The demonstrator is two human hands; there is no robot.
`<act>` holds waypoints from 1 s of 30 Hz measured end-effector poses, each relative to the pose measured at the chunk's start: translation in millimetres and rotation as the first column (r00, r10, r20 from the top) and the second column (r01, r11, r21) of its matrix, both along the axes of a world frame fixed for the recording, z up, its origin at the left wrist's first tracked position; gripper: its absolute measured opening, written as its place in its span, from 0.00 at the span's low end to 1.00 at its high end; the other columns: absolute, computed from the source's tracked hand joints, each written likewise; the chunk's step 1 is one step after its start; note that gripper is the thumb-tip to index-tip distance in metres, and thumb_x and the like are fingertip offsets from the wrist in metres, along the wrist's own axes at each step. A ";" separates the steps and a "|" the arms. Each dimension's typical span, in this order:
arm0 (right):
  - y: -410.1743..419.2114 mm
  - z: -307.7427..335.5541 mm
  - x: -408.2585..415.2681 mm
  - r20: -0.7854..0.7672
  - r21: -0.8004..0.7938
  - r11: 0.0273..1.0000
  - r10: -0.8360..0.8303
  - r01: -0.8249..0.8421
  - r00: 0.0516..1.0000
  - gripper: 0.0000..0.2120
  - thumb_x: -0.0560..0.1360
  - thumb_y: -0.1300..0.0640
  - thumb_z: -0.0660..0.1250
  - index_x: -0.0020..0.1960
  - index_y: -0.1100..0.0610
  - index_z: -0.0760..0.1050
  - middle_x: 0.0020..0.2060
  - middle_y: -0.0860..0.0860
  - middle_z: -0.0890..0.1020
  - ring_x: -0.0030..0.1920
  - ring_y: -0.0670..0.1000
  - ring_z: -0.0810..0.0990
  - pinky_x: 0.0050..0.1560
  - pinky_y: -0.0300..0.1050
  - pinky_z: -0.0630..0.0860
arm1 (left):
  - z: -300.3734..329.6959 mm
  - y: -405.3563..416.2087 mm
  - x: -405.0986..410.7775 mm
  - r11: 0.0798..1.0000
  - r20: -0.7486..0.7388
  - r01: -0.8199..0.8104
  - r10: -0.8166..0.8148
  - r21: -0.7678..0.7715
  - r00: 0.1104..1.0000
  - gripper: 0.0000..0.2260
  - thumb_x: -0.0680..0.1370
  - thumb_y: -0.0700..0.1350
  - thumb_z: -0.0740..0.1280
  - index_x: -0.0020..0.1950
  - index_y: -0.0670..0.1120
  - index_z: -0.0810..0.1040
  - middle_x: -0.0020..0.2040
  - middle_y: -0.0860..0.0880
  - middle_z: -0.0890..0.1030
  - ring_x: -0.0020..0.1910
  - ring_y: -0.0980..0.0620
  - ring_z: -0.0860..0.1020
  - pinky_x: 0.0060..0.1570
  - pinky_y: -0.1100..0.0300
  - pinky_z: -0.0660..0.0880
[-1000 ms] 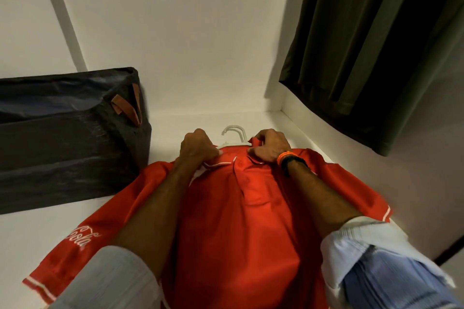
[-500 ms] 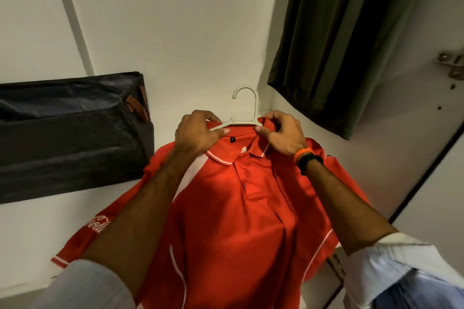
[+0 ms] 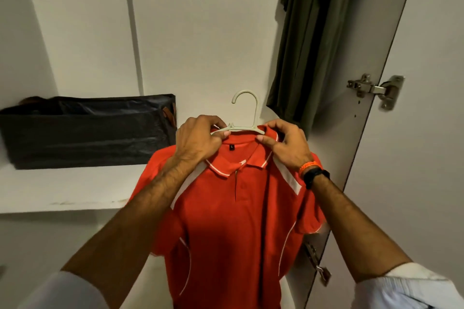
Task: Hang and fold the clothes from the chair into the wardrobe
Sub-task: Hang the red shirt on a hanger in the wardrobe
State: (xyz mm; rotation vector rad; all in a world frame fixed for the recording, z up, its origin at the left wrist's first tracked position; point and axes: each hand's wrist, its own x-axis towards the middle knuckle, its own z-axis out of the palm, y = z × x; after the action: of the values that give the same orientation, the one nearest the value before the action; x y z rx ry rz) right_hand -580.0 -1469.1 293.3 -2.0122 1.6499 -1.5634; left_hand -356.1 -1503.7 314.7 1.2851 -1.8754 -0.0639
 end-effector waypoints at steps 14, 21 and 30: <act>70.2 13.6 28.0 -0.117 0.117 0.989 -0.073 0.086 0.991 0.19 0.63 0.39 0.79 0.45 0.50 0.82 0.40 0.45 0.83 0.43 0.46 0.81 0.45 0.42 0.78 | 18.0 68.7 49.2 0.993 -0.086 -0.114 0.114 -0.002 0.990 0.10 0.72 0.58 0.72 0.50 0.57 0.84 0.48 0.52 0.85 0.52 0.47 0.81 0.52 0.54 0.76; 80.7 5.3 38.5 -0.114 0.313 0.949 -0.009 0.044 0.993 0.14 0.65 0.51 0.80 0.49 0.52 0.83 0.45 0.51 0.85 0.47 0.52 0.84 0.55 0.52 0.81 | 16.3 59.8 103.0 0.991 -0.087 -0.129 0.133 0.045 0.987 0.09 0.74 0.56 0.72 0.52 0.55 0.84 0.51 0.49 0.85 0.55 0.44 0.80 0.51 0.53 0.74; 70.8 -28.2 85.5 -0.152 0.213 0.898 -0.358 0.384 0.921 0.20 0.64 0.51 0.82 0.52 0.56 0.81 0.46 0.51 0.81 0.48 0.51 0.79 0.52 0.46 0.78 | 10.6 55.1 139.2 0.989 -0.069 -0.136 0.139 0.052 0.988 0.10 0.75 0.55 0.71 0.54 0.55 0.84 0.53 0.47 0.84 0.56 0.42 0.79 0.51 0.52 0.73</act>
State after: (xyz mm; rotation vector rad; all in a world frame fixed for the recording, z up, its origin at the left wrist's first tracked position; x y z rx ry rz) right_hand -494.5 -1398.3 265.1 -1.7618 2.2539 -1.2814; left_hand -216.9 -1448.6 325.3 1.4226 -1.7285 -0.0810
